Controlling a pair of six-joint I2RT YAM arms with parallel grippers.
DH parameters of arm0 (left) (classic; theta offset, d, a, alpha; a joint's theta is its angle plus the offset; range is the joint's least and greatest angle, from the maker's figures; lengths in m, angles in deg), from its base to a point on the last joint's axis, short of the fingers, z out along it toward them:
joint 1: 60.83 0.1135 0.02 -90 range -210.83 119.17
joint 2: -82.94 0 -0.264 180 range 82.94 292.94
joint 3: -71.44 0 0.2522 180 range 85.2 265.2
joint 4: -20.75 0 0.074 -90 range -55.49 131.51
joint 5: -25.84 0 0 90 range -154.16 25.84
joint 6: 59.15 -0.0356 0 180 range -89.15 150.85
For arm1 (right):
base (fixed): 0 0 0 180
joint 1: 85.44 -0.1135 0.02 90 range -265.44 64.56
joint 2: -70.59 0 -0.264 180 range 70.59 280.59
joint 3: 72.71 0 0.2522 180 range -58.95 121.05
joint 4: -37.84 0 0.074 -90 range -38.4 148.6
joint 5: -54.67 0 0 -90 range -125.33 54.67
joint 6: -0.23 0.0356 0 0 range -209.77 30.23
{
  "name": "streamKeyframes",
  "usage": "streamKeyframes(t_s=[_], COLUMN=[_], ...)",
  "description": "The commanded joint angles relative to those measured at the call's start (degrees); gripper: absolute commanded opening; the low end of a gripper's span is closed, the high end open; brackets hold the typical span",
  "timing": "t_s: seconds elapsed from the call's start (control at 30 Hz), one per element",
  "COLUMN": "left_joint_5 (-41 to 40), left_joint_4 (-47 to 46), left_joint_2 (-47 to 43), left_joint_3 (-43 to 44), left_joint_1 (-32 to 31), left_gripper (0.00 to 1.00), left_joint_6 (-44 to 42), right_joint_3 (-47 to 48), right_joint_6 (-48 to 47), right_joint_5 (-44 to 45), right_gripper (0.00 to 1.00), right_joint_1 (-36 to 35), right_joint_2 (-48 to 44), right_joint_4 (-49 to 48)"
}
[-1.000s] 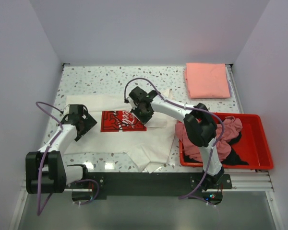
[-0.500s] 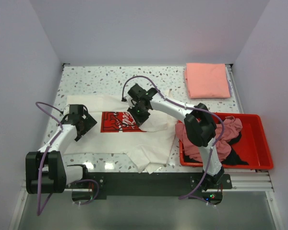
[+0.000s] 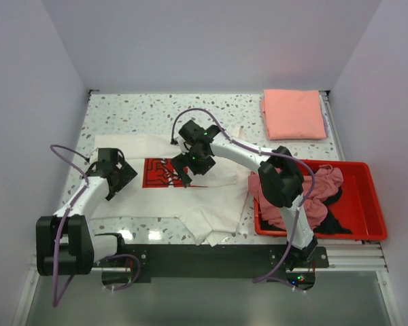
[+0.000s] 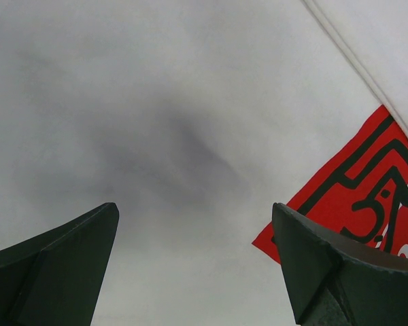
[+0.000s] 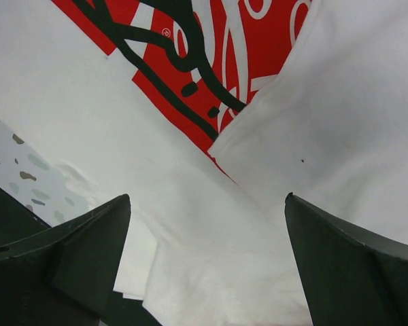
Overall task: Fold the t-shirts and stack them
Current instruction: Fold the tshirt
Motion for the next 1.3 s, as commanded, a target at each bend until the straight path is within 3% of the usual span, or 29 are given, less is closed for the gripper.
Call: streamKeyframes(t_s=[0.0, 0.17, 0.33, 0.6, 0.93, 1.27], left_joint_5=[-1.4, -0.8, -1.5, -6.5, -4.4, -2.4], left_joint_4=[0.4, 1.3, 0.1, 0.0, -0.7, -0.3], left_joint_2=[-2.2, -2.8, 0.3, 16.4, 32.5, 40.4], left_joint_3=[2.2, 7.0, 13.4, 25.5, 31.0, 35.3], left_joint_1=[-0.2, -0.2, -0.2, -0.1, 0.0, 0.2], left_gripper=[1.0, 1.0, 1.0, 1.0, 1.0, 1.0], left_joint_6=[1.4, 2.1, 1.4, -1.8, -3.7, -3.9], right_joint_3=[0.7, 0.3, 4.3, 13.0, 16.8, 21.5], right_joint_6=[1.4, 4.2, 5.1, 3.6, 2.7, 2.1], right_joint_5=[3.8, 4.8, 3.0, 6.2, 7.4, 7.5], right_gripper=[0.99, 0.99, 0.99, 0.99, 0.99, 0.99], right_joint_1=[-0.2, 3.8, 11.3, 16.0, 21.8, 24.5], right_joint_2=[-5.5, -9.0, -6.6, 4.4, 13.8, 22.0], right_joint_4=[-0.9, -3.3, -4.5, -4.0, -2.9, -1.6])
